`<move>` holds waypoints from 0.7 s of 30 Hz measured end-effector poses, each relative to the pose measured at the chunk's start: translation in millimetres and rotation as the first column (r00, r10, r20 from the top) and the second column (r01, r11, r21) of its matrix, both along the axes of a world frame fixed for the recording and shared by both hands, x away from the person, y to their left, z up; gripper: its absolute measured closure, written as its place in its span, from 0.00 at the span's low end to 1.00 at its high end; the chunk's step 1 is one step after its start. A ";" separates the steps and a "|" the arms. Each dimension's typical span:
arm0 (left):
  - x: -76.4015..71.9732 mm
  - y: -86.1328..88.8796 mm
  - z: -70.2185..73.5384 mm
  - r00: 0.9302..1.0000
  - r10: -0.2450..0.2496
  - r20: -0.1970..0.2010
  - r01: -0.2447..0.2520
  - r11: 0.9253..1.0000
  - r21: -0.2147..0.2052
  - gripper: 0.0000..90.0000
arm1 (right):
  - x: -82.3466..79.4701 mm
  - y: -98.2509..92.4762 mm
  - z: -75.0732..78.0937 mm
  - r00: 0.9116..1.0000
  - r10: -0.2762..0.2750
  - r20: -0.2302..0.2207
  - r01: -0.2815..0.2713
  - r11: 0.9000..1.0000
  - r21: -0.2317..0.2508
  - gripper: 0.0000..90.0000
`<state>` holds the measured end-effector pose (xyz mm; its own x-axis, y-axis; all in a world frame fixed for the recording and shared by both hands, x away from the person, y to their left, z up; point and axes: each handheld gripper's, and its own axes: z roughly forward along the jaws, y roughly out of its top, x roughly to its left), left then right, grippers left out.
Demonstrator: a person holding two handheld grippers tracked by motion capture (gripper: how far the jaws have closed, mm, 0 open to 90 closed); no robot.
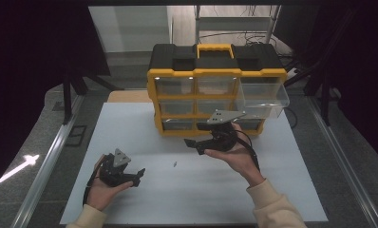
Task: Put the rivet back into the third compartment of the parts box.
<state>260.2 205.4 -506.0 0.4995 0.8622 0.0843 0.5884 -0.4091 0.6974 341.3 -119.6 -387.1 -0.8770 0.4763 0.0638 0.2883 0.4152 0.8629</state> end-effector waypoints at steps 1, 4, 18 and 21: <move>0.0 0.0 0.0 1.000 0.000 0.000 0.000 1.000 0.000 0.11 | 0.2 0.9 -2.4 1.000 0.000 -0.002 0.000 1.000 -0.005 0.30; -0.2 0.1 0.2 1.000 -0.002 0.000 0.002 1.000 0.003 0.11 | 1.8 2.4 -10.1 1.000 0.003 -0.012 -0.003 1.000 -0.008 0.30; -0.6 0.2 0.5 1.000 0.002 0.002 -0.002 1.000 -0.001 0.11 | 7.5 18.0 -47.0 0.998 0.011 -0.058 -0.016 0.996 -0.092 0.29; -0.7 0.8 0.6 1.000 0.000 0.002 0.000 1.000 0.001 0.11 | 8.2 24.0 -54.7 0.997 0.025 -0.068 -0.032 0.993 -0.110 0.29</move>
<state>259.6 206.2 -505.5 0.4990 0.8623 0.0863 0.5874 -0.4097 0.6979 349.5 -95.6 -441.8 -0.8858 0.4586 0.0706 0.3300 0.5157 0.7907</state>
